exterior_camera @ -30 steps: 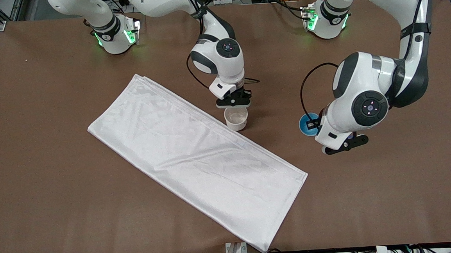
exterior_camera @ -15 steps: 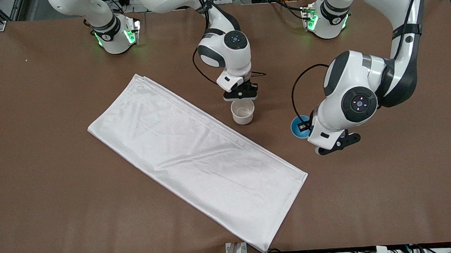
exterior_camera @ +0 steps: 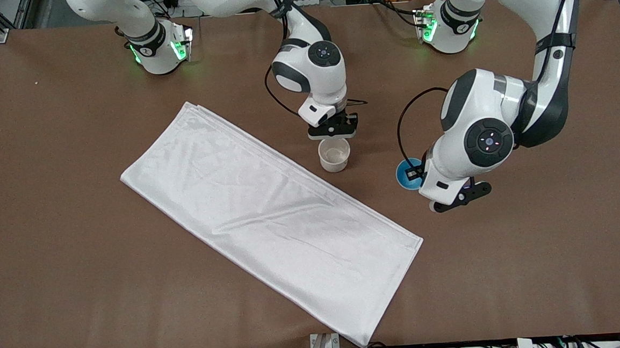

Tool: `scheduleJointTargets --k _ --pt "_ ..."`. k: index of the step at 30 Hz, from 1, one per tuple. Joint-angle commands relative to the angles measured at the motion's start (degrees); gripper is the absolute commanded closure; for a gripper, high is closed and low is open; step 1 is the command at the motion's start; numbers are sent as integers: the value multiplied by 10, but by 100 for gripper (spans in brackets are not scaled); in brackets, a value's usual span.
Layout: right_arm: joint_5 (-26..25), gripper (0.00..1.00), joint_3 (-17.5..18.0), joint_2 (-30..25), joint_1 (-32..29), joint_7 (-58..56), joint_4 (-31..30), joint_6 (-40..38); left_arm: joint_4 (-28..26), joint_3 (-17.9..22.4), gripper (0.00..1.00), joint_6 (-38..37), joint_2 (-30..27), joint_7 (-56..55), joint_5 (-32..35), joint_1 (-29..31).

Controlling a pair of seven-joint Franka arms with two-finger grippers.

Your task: Place blue cup into white mug on table

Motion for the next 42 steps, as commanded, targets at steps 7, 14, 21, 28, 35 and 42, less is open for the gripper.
scheduleJointTargets --k 7,14,21,28,35,42 --pt "-9 0 0 -94 -36 -26 4 -91 -8 2 100 54 2 -104 -29 -45" --pt "-6 0 0 -179 -73 -92 4 -196 -10 2 100 56 3 -147 -29 -66" --pt "-4 0 0 -249 -134 -163 10 -281 -19 2 100 63 5 -201 -28 -90" --pt "-5 0 0 -301 -217 -265 32 -379 -45 2 100 61 -19 -230 -27 -112" --pt "11 0 0 -336 -322 -380 33 -407 -60 2 100 61 -30 -247 -30 -139" --pt "15 0 0 -351 -401 -472 33 -432 -86 -19 100 64 -37 -265 -34 -142"
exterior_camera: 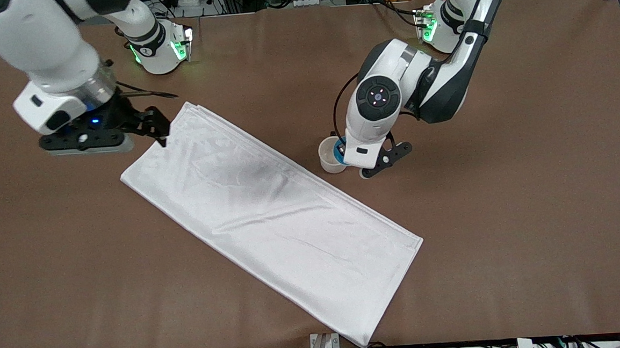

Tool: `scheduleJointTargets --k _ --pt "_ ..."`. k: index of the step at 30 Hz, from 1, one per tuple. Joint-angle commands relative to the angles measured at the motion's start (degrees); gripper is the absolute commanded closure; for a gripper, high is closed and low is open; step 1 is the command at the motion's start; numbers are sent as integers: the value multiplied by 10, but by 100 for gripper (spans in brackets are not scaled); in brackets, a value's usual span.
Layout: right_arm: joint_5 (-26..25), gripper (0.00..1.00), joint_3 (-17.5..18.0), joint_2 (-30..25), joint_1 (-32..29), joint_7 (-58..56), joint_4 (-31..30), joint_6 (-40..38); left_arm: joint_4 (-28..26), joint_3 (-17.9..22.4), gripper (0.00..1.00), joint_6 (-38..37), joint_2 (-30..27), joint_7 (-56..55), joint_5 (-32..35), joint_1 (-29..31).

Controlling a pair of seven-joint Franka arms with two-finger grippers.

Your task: Place blue cup into white mug on table

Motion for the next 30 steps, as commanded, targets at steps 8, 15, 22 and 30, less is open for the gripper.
scheduleJointTargets --k 8,15,22,30 --pt "8 0 10 -7 -98 -99 10 -12 -97 -14 100 69 -57 -37 -14 -1" --pt "18 0 10 -1 -139 -181 17 3 -122 -21 100 104 -69 -47 -14 -1" --pt "52 0 10 2 -172 -210 15 5 -155 -34 100 152 -70 -72 -12 -2" --pt "45 0 9 -1 -180 -220 13 -25 -163 -36 100 157 -69 -74 -11 -3"
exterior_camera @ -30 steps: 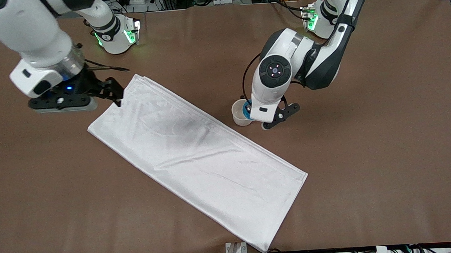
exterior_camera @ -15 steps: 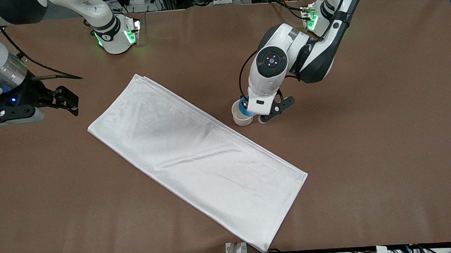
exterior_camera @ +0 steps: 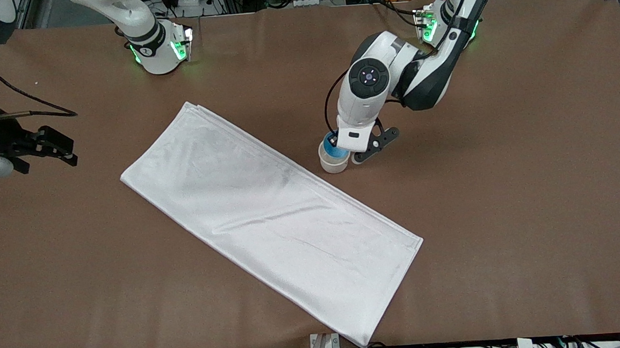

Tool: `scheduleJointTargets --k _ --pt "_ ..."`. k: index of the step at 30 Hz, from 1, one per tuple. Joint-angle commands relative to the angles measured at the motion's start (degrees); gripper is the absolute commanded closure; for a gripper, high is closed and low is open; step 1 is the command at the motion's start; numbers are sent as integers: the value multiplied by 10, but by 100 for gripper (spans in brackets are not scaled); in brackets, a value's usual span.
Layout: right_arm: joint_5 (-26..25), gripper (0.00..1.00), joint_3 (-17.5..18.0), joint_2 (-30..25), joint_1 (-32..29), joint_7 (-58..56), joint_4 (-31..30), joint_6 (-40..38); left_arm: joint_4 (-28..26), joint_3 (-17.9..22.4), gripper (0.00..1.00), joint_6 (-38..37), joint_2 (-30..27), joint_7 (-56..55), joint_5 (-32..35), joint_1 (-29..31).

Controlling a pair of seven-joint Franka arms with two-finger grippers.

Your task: Place blue cup into white mug on table

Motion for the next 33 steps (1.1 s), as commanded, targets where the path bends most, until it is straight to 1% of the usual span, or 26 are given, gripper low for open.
scheduleJointTargets --k 1,7,9,11,15,18,25,28,29,30,32,33 --pt "4 0 8 2 -17 -18 8 -30 -23 -2 100 10 -19 -11 -9 -1" --pt "3 0 8 3 -20 -20 11 -26 -36 -2 100 11 -12 -11 -6 -4" --pt "-6 0 8 3 -17 -19 13 -25 -38 -2 100 17 -10 -11 -6 -3" --pt "-1 0 7 3 -20 -19 14 -25 -42 -3 100 25 -6 -11 -6 -3" --pt "2 0 7 3 -22 -18 32 -26 -43 -4 100 38 2 -11 -6 -8" --pt "4 0 7 1 -21 -19 32 -27 -43 -3 100 42 6 -11 -6 -12" --pt "4 0 10 -10 -20 -19 31 -45 -41 -3 100 79 30 -12 -4 -13" --pt "4 0 11 -10 -20 -18 31 -49 -41 -3 100 80 31 -12 -4 -13" --pt "4 0 11 -11 -20 -18 31 -53 -40 -3 98 80 31 -12 -4 -12" --pt "4 0 11 -14 -20 -19 30 -57 -39 -3 74 80 31 -11 -4 -10" --pt "4 0 11 -14 -20 -19 30 -56 -39 -3 19 80 31 1 -3 -7" --pt "4 0 11 -14 -21 -19 30 -56 -39 -3 0 80 31 5 -3 -7"
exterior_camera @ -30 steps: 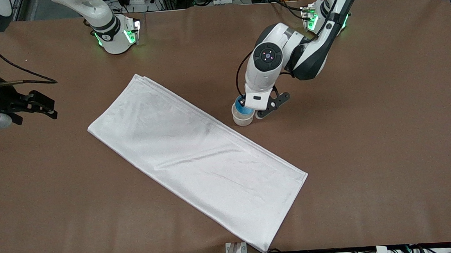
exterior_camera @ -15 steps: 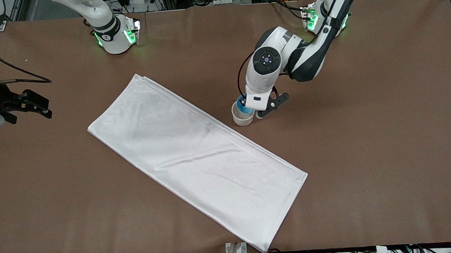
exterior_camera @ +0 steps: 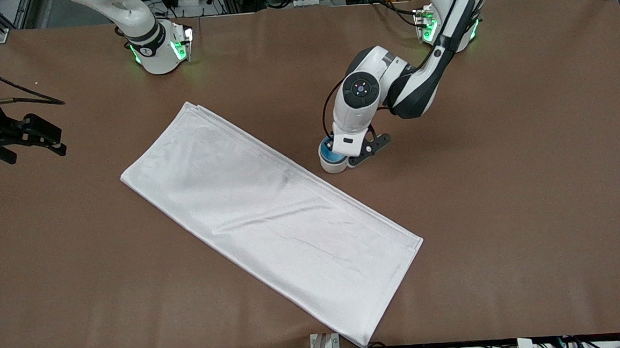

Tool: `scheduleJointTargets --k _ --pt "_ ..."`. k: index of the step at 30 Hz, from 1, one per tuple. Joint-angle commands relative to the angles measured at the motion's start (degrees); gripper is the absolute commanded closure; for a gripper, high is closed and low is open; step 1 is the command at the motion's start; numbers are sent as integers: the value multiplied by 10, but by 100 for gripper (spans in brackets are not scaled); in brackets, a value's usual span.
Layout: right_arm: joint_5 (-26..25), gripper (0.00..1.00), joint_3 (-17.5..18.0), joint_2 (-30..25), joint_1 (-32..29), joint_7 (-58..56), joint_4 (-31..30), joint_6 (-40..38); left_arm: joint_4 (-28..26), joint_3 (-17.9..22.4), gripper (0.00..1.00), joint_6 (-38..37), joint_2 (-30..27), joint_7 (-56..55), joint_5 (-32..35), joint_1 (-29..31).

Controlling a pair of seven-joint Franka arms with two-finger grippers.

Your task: Place blue cup into white mug on table

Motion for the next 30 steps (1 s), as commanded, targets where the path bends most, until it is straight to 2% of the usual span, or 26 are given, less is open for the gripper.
scheduleJointTargets --k 1,8,13,16,20,26,30 --pt "4 0 7 -8 -10 -8 2 -12 2 0 0 4 -3 8 -3 1" --pt "3 0 5 -11 -10 -10 2 -38 7 3 0 -5 -15 5 -1 1" --pt "3 0 5 -13 -10 -10 1 -38 27 6 0 -49 -38 13 45 17" --pt "4 0 5 -17 -10 -10 -2 -37 46 6 0 -93 -48 77 82 45" --pt "4 0 5 -25 -10 -11 -13 -32 69 6 0 -131 -60 187 87 95" --pt "4 0 5 -31 -10 -11 -21 -30 74 8 0 -140 -74 275 92 165" --pt "4 0 4 -37 -10 -11 -32 -29 83 7 0 -140 -75 325 119 211"
